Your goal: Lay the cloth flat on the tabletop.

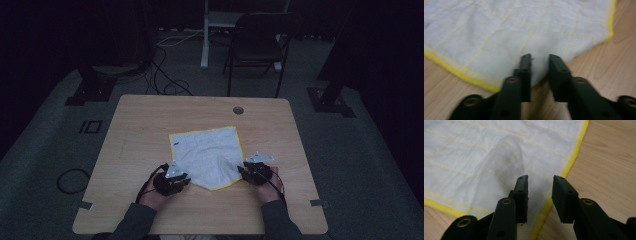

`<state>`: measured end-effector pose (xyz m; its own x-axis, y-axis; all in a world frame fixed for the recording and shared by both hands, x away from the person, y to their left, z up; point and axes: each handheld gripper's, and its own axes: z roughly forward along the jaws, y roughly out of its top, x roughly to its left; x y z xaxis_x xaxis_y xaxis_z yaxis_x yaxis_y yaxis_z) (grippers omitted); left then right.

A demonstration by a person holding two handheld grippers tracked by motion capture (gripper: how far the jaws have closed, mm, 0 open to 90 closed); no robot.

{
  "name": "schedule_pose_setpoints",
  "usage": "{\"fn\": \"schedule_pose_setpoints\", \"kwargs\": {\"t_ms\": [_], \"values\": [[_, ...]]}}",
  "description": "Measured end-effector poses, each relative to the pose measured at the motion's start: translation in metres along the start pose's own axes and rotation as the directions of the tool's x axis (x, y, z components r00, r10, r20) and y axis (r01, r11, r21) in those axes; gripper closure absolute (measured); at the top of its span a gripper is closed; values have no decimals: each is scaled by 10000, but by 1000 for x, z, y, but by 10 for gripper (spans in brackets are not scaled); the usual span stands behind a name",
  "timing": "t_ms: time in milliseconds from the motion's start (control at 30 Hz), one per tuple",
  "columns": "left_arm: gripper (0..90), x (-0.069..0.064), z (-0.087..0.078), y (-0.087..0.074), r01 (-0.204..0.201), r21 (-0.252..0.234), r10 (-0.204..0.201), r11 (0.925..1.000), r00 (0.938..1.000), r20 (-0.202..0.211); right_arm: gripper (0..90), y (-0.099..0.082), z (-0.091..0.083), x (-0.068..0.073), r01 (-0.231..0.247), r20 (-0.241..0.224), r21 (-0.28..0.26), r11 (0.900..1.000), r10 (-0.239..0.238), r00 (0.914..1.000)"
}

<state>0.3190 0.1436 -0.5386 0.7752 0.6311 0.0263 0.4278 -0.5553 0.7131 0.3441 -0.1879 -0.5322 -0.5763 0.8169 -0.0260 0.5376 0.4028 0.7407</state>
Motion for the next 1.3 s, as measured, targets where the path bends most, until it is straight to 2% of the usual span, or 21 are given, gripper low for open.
{"fn": "schedule_pose_setpoints", "kwargs": {"t_ms": [100,300,367,433,533,633,733,767,800,900,967,1033,1100,1300], "values": [[841,5,-2,-1,233,48,-234,9997,9996,135,653,-2,2,2,233,206,206,9995,-238,9995],[866,10,-12,-5,462,179,-465,9988,9988,180,644,-5,5,0,354,216,381,9986,-363,9991],[867,15,-21,-4,590,-87,-587,9982,9978,301,639,-5,5,-1,318,167,358,9989,-324,9993],[867,17,-23,-2,654,-179,-648,9977,9973,349,639,-5,5,-1,307,149,363,9989,-312,9994],[868,24,-24,18,493,-326,-486,9983,9986,226,637,-5,6,-2,267,119,328,9991,-271,9996],[868,29,-20,41,212,-441,-207,9988,9997,101,638,-5,6,-2,277,144,327,9991,-282,9995],[868,34,-9,63,-2,-282,3,9996,10000,22,639,-6,6,-2,256,114,302,9992,-259,9996],[868,34,-9,63,-2,-282,3,9996,10000,22,639,-6,6,-2,256,114,302,9992,-259,9996],[867,37,1,74,-55,-182,53,9998,10000,-70,641,-6,6,-2,222,120,287,9993,-226,9997],[861,42,17,87,-25,-54,24,10000,9997,-261,640,-6,6,-2,191,116,295,9994,-195,9997],[830,42,21,88,35,-77,-38,10000,9994,-330,641,-6,6,-2,219,109,292,9993,-222,9997],[747,46,33,89,331,-124,-338,9994,9976,-612,641,-7,6,-2,189,98,271,9995,-191,9998],[701,47,37,85,462,-170,-473,9988,9965,-687,641,-7,6,-3,183,82,259,9995,-185,9998],[653,43,30,77,453,-446,-492,9980,9947,-900,641,-7,6,-3,182,83,241,9995,-184,9998]]}}
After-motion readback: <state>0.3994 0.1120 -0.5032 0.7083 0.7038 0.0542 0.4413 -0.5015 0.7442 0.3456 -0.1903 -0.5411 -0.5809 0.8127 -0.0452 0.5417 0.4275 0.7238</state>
